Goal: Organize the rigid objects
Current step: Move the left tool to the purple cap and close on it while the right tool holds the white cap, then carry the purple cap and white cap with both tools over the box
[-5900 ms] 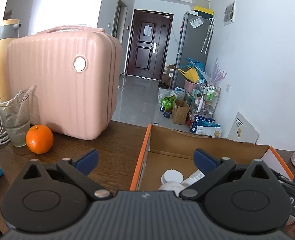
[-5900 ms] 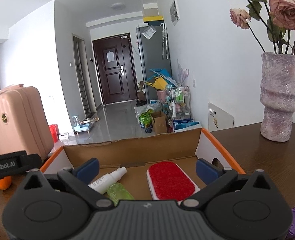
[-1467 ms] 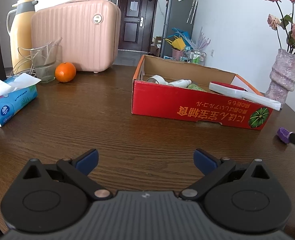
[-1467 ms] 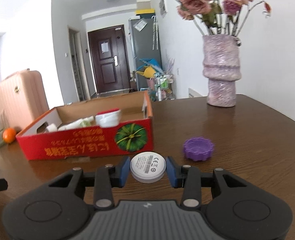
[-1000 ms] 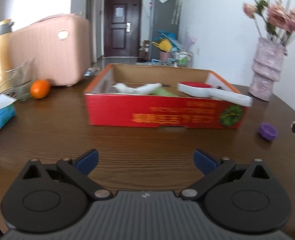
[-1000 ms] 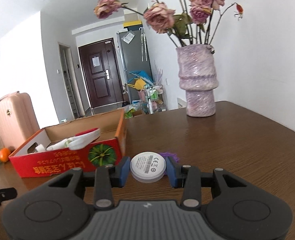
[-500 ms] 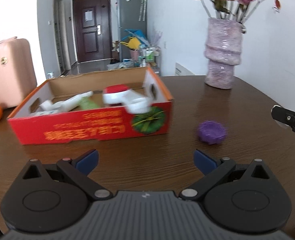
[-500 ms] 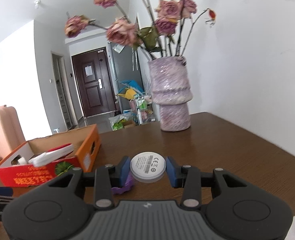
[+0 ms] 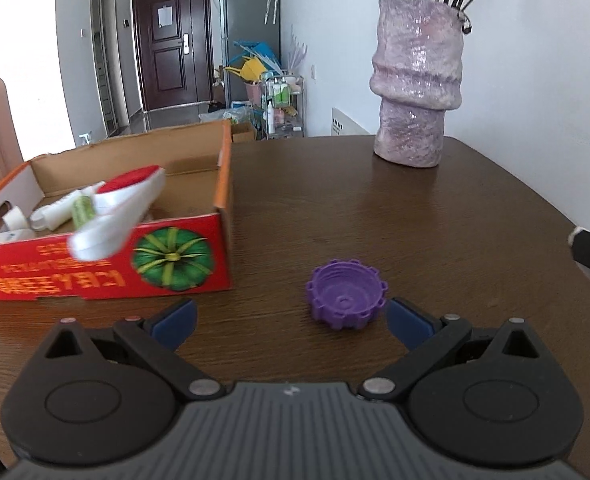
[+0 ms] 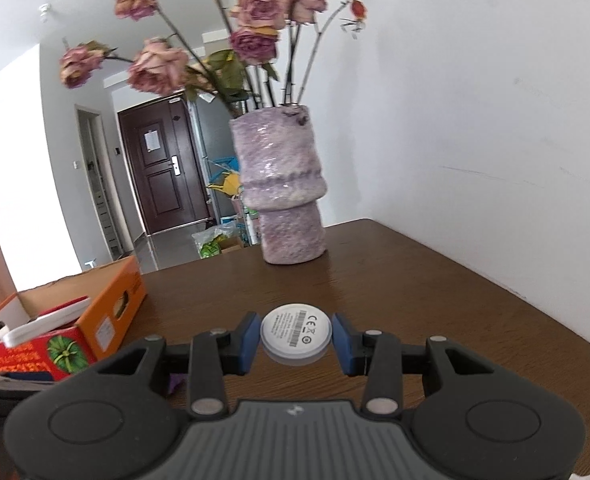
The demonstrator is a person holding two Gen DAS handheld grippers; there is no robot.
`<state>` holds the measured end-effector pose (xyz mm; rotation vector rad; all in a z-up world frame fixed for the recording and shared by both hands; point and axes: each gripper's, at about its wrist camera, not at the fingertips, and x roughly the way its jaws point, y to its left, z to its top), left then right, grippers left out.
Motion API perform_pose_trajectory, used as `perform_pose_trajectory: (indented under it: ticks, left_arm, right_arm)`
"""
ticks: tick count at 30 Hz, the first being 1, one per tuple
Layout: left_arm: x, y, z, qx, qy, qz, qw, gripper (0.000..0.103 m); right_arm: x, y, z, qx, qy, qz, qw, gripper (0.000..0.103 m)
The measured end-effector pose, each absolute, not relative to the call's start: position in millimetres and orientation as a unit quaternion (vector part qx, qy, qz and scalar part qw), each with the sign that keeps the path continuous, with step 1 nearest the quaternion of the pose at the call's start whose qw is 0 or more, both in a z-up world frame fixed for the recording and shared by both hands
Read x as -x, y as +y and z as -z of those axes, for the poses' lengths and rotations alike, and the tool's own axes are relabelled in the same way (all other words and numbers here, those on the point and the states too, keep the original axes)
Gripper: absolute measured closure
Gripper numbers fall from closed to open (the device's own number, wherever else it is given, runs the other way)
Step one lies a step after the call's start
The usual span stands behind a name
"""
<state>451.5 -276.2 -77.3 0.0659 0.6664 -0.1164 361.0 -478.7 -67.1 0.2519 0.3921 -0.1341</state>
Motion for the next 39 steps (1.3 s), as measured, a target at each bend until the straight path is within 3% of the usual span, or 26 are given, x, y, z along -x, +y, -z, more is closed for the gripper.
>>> perform_pose_trajectory:
  ticks: [11, 14, 16, 19, 39]
  left_arm:
    - [-489, -306, 93, -0.035, 0.337, 0.032, 0.94, 0.002]
    - [-495, -308, 98, -0.037, 0.351, 0.035, 0.935, 0.017]
    - [-497, -310, 100, -0.039, 0.359, 0.039, 0.932, 0.034]
    - [-499, -307, 100, -0.029, 0.36, 0.046, 0.932, 0.047]
    - [-447, -286, 79, -0.026, 0.315, 0.102, 0.943, 0.047]
  right_arm:
    - [-373, -509, 80, -0.155, 0.217, 0.093, 0.959, 0.064]
    - [-375, -508, 83, -0.154, 0.223, 0.091, 0.958, 0.064]
    - [-376, -506, 84, -0.151, 0.225, 0.09, 0.958, 0.064]
    - [-376, -506, 85, -0.15, 0.228, 0.09, 0.958, 0.064]
    - [-373, -499, 84, -0.136, 0.217, 0.09, 0.962, 0.064]
